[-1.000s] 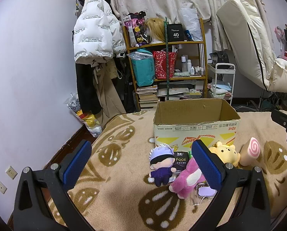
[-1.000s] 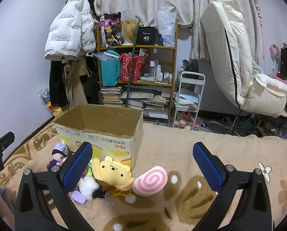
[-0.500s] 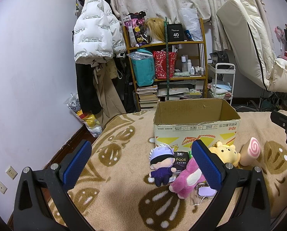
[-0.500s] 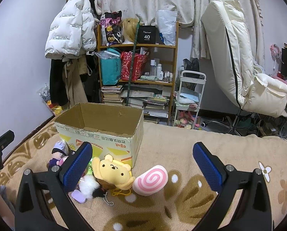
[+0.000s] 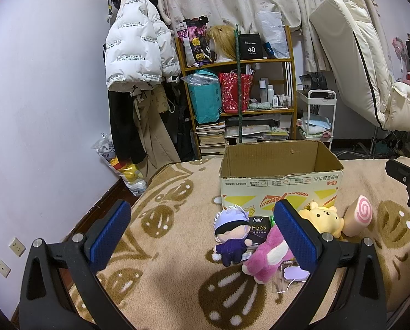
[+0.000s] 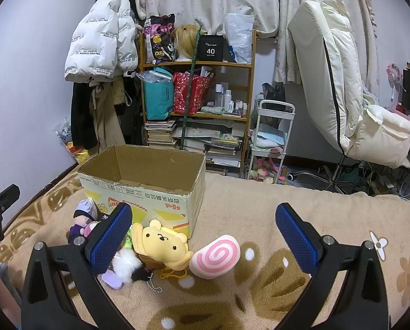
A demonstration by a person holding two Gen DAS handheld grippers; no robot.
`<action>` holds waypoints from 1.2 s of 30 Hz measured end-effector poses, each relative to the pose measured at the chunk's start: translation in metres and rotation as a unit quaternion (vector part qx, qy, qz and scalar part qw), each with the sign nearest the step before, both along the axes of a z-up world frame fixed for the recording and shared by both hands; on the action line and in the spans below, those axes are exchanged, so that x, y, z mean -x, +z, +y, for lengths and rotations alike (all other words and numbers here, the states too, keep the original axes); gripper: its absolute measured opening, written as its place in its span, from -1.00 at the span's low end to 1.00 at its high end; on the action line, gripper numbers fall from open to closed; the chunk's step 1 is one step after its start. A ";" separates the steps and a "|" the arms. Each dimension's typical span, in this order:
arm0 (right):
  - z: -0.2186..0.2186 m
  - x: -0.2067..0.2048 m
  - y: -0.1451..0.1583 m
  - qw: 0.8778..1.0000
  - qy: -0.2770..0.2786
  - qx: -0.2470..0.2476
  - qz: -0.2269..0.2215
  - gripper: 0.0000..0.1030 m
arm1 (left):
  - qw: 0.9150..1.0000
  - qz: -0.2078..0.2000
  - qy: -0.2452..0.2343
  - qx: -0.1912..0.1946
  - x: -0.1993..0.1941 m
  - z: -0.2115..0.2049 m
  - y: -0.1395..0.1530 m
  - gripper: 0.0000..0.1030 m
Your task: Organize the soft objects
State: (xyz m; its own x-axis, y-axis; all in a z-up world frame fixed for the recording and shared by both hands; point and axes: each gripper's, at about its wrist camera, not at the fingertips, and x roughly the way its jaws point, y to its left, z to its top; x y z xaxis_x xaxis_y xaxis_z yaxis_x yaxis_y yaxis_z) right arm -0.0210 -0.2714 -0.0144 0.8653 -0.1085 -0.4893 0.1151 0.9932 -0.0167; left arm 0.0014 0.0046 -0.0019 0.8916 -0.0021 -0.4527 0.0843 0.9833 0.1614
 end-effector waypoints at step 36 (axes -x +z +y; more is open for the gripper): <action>0.002 0.001 -0.006 1.000 -0.001 0.001 0.003 1.00 | 1.000 0.003 0.001 -0.002 0.000 0.000 -0.004 0.99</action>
